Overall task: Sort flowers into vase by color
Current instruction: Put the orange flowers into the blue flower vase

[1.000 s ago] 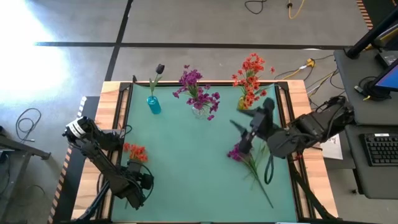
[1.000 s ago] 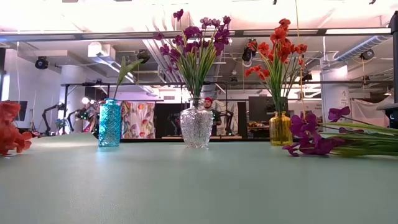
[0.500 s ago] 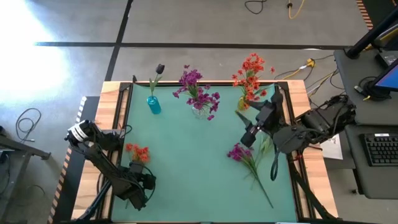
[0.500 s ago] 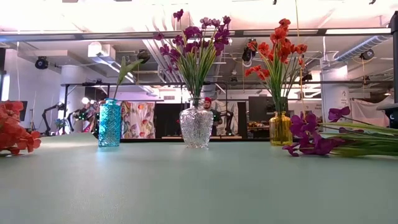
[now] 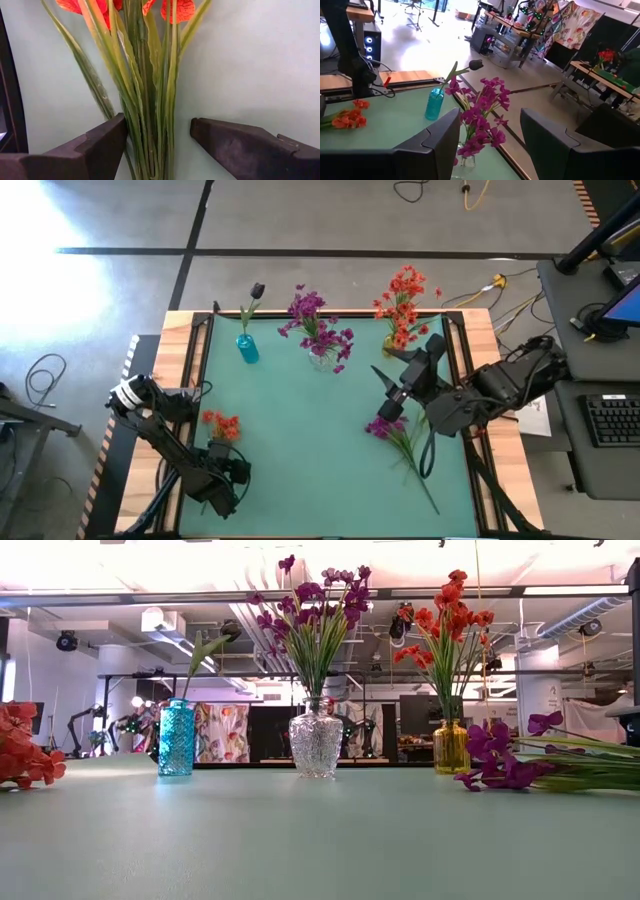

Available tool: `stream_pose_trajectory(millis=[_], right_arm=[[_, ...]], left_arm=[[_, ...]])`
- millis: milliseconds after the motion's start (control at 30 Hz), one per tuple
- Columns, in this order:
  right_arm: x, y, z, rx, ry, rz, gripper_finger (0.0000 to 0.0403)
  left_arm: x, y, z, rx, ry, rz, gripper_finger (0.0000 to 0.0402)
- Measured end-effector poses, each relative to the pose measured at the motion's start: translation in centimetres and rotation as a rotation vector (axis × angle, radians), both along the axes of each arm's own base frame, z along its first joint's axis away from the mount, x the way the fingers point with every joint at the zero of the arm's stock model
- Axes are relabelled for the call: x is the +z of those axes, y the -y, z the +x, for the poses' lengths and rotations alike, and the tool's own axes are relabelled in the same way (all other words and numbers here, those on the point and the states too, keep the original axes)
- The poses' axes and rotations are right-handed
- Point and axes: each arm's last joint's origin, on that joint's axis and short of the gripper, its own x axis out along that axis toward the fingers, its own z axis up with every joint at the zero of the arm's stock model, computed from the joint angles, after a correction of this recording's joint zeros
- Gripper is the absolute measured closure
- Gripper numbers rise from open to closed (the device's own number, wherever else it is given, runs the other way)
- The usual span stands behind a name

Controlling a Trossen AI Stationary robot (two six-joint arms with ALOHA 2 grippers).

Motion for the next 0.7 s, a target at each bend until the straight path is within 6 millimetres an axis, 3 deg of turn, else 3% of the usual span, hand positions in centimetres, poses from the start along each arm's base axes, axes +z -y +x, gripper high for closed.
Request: stream_pose_trajectory(millis=[700], right_arm=[[-0.03, 0.01, -0.02, 0.001, -0.005, -0.003, 0.0202]], left_arm=[[0.04, -0.22, -0.35, -0.011, -0.07, 0.003, 0.0091]])
